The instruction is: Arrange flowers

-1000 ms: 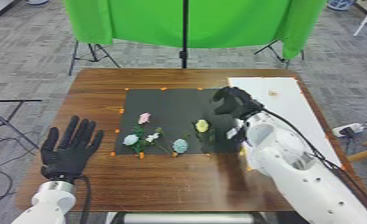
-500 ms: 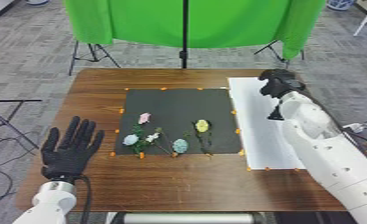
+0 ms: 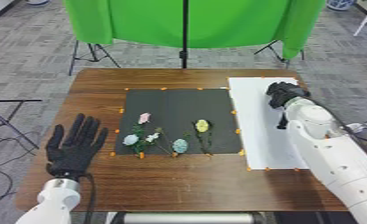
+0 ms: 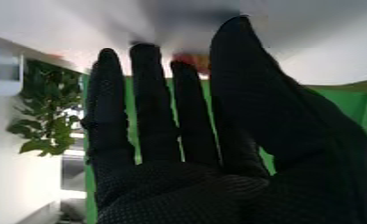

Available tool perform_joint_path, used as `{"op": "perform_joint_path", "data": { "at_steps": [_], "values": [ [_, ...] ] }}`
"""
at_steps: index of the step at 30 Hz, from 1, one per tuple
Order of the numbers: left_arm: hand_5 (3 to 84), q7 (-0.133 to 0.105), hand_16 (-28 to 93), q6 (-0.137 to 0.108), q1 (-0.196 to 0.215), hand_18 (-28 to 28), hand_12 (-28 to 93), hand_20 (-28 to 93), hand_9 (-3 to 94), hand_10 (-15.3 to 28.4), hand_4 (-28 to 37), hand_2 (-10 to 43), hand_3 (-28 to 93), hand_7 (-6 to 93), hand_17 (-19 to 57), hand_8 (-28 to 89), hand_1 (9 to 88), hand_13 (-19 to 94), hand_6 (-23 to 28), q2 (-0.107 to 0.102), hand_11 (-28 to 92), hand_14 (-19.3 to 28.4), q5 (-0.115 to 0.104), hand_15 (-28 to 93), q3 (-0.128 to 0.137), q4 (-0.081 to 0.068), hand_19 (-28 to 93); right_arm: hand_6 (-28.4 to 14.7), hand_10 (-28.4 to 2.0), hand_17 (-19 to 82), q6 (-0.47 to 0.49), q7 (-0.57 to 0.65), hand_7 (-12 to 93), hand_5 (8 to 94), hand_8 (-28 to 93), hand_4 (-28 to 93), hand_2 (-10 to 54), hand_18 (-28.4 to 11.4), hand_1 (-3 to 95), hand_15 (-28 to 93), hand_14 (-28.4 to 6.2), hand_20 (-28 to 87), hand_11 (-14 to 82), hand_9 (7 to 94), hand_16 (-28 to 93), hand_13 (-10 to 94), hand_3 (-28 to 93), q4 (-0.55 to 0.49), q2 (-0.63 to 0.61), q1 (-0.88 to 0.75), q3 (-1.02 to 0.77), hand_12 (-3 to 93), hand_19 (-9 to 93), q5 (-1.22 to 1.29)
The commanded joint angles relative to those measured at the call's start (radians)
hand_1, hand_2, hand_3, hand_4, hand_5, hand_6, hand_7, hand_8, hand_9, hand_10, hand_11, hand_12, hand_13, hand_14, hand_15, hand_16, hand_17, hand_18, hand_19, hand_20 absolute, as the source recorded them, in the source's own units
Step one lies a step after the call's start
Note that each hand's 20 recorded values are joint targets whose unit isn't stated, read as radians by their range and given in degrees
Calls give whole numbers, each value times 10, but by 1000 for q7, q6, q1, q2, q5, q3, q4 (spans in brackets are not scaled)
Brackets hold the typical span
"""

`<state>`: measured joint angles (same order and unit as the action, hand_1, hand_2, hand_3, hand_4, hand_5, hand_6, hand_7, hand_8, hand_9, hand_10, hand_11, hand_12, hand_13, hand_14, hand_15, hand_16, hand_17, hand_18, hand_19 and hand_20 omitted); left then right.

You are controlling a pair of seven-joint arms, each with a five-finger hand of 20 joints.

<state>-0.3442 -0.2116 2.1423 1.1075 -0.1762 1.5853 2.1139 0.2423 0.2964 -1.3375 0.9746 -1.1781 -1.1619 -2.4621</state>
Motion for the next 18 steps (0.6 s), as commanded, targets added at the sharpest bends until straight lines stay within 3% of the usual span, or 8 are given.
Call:
{"op": "perform_joint_path", "data": {
  "at_steps": [1, 3, 4, 6, 10, 15, 18],
  "values": [
    [496, -10, -84, -41, -11, 140, 106, 135, 434, 169, -283, 136, 759, 134, -74, -96, 290, 316, 103, 2, 213, 169, -39, 416, -14, -7, 379, 34, -86, 249, -67, -13, 193, 580, -156, -283, -95, -183, 604, 280, -66, 340, 122, 624, 229, 599, 657, 33, 20, -13, 35, 138, 728, 13],
    [497, -6, -85, -44, -13, 140, 107, 135, 435, 169, -283, 137, 760, 134, -74, -96, 290, 317, 103, 3, 216, 169, -36, 418, -15, -8, 379, 32, -91, 265, -114, 2, 189, 641, -150, -283, -95, -178, 658, 251, -48, 357, 129, 692, 328, 639, 564, 38, 19, -26, 36, 170, 737, 23],
    [497, -5, -85, -42, -13, 140, 107, 135, 435, 168, -283, 137, 760, 134, -74, -96, 289, 317, 103, 3, 217, 169, -38, 418, -15, -8, 379, 25, -88, 275, -144, -1, 192, 678, -90, -283, -95, -177, 687, 245, -42, 369, 85, 752, 375, 672, 527, 39, 15, -34, 38, 249, 743, 24],
    [498, -6, -86, -41, -10, 140, 107, 136, 435, 169, -283, 137, 762, 134, -74, -96, 289, 317, 104, 4, 218, 169, -36, 419, -15, -7, 380, 20, -85, 289, -204, -2, 215, 731, -43, -283, -95, -181, 696, 258, -39, 385, 64, 826, 408, 706, 531, 43, 11, -41, 46, 324, 755, 23],
    [498, -3, -87, -47, -8, 141, 106, 136, 436, 169, -283, 137, 762, 135, -74, -96, 289, 318, 103, 7, 219, 169, -44, 420, -15, -4, 381, 25, -81, 312, -307, -26, 262, 795, -11, -283, -95, -189, 679, 284, -40, 414, 83, 892, 447, 756, 592, 14, -3, -68, 40, 390, 775, 42],
    [498, -8, -88, -44, 5, 141, 106, 135, 436, 169, -283, 137, 763, 136, -74, -96, 288, 318, 103, 6, 221, 169, -46, 421, -10, 3, 382, 20, -80, 322, -369, -61, 301, 812, -17, -283, -95, -196, 647, 303, -42, 431, 89, 909, 459, 767, 669, -138, -45, -120, 15, 413, 783, 63],
    [498, -7, -88, -48, 15, 141, 106, 136, 436, 169, -283, 137, 764, 135, -74, -97, 288, 318, 104, 8, 222, 169, -39, 421, -1, 6, 382, 18, -82, 323, -308, -8, 309, 812, -16, -283, -95, -198, 638, 310, -43, 433, 92, 910, 462, 766, 692, -307, -26, -195, -62, 420, 784, 150]
  ]
}}
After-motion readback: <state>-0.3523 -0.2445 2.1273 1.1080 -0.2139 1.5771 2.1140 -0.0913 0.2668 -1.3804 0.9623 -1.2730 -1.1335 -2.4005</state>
